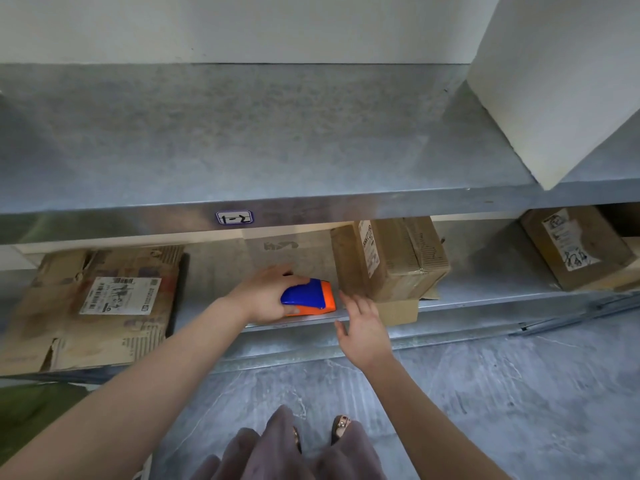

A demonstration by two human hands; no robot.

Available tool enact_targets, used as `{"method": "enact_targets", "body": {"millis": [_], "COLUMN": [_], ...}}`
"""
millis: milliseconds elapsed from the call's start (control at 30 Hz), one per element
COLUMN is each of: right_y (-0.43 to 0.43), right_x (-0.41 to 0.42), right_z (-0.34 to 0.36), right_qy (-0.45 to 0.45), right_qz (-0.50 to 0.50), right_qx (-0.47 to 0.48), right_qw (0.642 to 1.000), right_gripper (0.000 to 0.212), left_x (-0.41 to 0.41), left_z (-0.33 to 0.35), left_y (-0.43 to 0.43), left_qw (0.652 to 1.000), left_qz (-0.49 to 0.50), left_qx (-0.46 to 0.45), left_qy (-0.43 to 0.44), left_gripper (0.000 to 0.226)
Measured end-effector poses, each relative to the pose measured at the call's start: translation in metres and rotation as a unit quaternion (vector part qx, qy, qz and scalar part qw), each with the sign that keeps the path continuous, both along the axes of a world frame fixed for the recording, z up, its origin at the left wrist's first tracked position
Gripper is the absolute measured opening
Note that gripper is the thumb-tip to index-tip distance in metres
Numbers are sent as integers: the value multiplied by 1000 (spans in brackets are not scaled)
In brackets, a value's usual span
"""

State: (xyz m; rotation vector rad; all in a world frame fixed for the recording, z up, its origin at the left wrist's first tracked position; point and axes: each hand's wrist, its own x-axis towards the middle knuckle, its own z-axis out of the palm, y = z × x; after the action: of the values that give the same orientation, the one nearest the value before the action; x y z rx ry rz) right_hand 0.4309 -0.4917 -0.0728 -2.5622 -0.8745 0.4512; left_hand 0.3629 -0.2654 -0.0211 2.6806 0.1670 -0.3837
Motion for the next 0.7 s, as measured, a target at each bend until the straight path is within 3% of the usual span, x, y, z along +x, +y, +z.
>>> {"method": "enact_targets", "body": {"millis": [433, 700], "right_y": [5, 18], "right_x": [-3, -4], "right_z": [-4, -8], "right_qy": [-26, -25], "right_qz": [58, 46], "right_qx": [-71, -94], "right_qw": [995, 994], "right_gripper": [69, 63], "left_x": [-20, -37], "left_z": [10, 10], "left_y": [-8, 6], "left_qw": [1000, 999], "left_qz": [23, 39], "left_qx": [-6, -19], "left_qy": [-15, 0], "left_gripper": [63, 61]}}
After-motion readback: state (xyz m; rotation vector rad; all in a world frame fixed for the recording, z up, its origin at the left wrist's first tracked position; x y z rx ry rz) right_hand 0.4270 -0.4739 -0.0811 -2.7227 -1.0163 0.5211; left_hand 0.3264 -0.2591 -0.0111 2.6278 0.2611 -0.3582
